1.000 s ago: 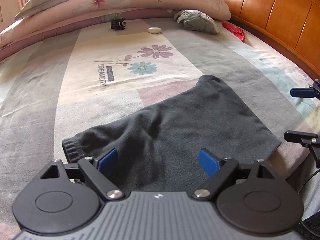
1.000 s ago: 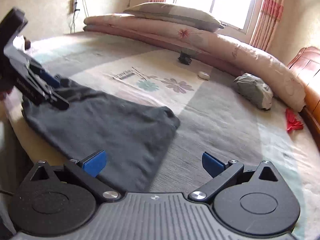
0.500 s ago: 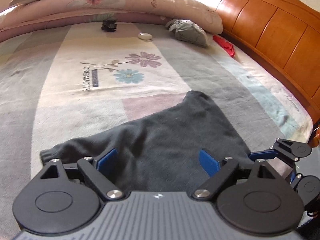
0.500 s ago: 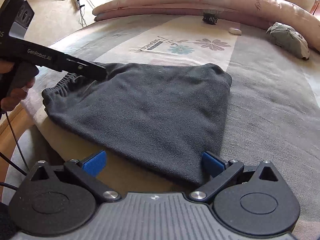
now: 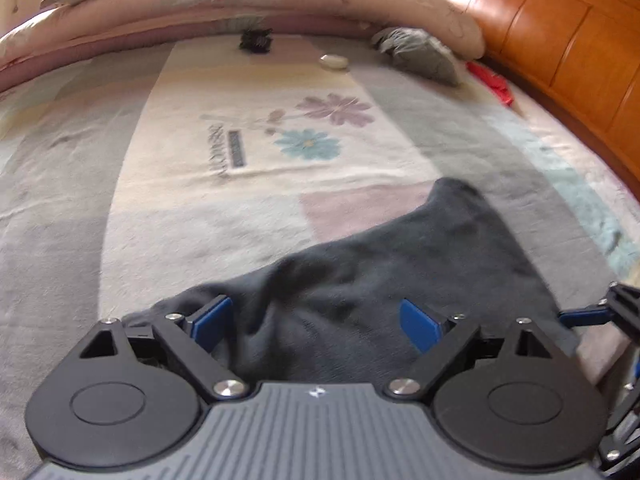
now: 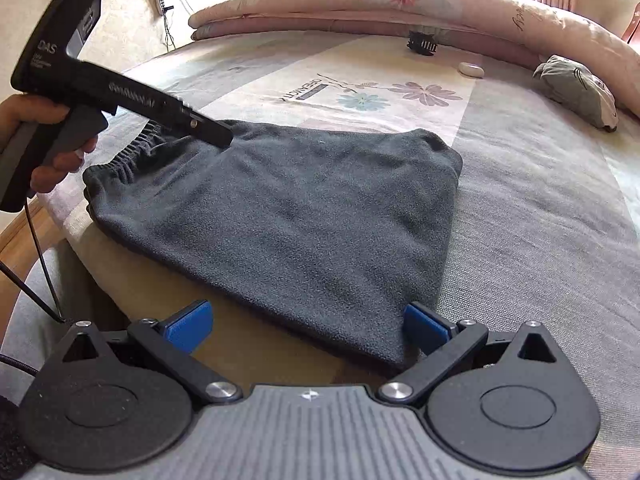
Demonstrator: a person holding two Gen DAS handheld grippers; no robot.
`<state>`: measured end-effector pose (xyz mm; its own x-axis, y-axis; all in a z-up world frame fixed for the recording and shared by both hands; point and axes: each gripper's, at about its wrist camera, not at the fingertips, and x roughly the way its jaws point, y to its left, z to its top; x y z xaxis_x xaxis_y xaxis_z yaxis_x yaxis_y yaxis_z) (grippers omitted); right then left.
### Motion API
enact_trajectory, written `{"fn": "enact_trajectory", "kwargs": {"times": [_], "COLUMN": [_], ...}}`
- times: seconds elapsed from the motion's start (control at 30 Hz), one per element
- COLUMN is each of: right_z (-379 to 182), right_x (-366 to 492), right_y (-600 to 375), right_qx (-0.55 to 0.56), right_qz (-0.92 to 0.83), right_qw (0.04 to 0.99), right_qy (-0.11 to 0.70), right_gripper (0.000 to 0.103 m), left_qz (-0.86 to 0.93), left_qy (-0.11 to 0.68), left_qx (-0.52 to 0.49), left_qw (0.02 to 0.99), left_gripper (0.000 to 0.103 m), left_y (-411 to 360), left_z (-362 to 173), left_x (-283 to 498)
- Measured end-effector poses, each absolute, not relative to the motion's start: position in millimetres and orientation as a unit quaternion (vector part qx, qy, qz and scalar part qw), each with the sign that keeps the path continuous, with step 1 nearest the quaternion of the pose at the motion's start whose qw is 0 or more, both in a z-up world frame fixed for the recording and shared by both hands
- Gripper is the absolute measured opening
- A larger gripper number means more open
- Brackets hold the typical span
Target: Fold clothes
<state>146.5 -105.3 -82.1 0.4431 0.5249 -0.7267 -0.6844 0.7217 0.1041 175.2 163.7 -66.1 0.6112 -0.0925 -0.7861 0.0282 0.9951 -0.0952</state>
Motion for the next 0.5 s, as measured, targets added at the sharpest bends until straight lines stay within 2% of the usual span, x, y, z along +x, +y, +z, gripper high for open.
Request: {"fn": "enact_trajectory", "kwargs": {"times": [0.2,0.33,0.5], "right_z": [-81.2,-81.2,-78.9], "right_x": [146.6,145.8,145.3], "right_y": [-106.9,-105.8,-109.2], "right_qx": [-0.095,-0.098,-0.093], "right_qz": [0.358,0.355,0.353], "right_qw": [0.844,0.846,0.848], "right_qy": [0.388,0.385,0.385], "right_gripper": [0.103,0.103,0.103], "left_qz": [-0.071,-0.062,-0.063], "left_qy": [0.415,0.447,0.439], "left_qx": [-0.059,-0.038,-0.088], "left_qw": [0.905,0.892,0.892], "left_gripper": [0.092,0.092,0.092], "left_y": [165.7,158.6,175.9], "left_z": [-46.5,-62.9,-60.2], "left_x": [149.3,146.0,137.0]}}
